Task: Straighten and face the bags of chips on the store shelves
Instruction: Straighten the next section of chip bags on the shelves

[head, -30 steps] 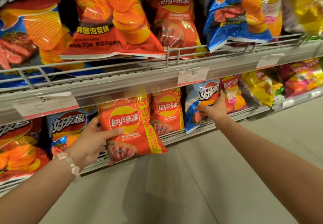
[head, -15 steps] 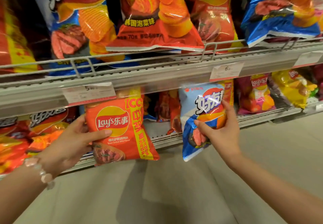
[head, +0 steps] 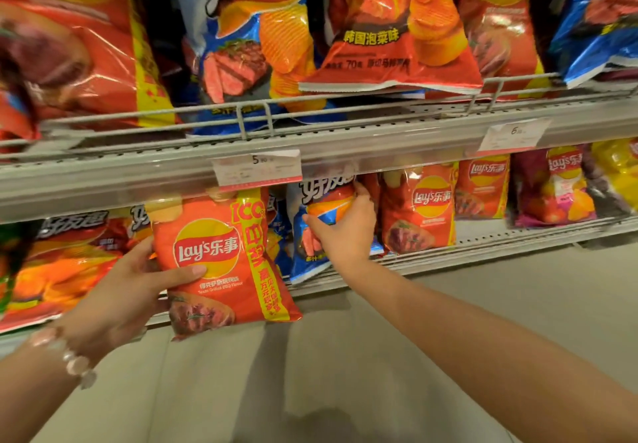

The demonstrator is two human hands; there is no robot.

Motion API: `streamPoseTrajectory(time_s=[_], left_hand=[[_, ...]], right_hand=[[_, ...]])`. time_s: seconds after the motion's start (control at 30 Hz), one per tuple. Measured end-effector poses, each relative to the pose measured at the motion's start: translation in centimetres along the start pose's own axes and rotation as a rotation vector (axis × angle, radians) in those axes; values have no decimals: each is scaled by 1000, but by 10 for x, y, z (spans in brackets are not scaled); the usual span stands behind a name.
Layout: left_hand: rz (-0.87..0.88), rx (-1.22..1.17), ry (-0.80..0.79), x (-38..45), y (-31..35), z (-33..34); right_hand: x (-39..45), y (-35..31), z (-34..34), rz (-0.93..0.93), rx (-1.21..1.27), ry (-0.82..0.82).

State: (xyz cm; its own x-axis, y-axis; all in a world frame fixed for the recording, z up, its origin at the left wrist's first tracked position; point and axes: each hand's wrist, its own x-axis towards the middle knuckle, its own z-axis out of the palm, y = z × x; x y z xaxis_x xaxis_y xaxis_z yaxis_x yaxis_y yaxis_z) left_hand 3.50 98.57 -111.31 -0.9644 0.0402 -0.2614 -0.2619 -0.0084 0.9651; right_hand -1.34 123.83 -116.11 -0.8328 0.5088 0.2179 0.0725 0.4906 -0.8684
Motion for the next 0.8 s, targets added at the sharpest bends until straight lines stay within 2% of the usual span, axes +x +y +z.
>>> streamPoseTrajectory(time_s=[0.23, 0.43, 0.53, 0.63, 0.73, 0.8], left_hand=[[-15, 10, -45, 7, 4, 5], [-25, -11, -55, 2, 9, 29], [-52, -7, -53, -4, 9, 47], [-76, 32, -75, -6, 5, 73], [-78, 44, -76, -5, 3, 107], [-75, 36, -97, -7, 3, 129]], right_hand=[[12, 10, 29, 209, -158, -65], [21, 15, 4, 199, -178, -334], [15, 6, -23, 91, -64, -380], [1, -8, -59, 25, 186, -445], [-7, -15, -89, 90, 375, -679], [-4, -9, -97, 128, 326, -678]])
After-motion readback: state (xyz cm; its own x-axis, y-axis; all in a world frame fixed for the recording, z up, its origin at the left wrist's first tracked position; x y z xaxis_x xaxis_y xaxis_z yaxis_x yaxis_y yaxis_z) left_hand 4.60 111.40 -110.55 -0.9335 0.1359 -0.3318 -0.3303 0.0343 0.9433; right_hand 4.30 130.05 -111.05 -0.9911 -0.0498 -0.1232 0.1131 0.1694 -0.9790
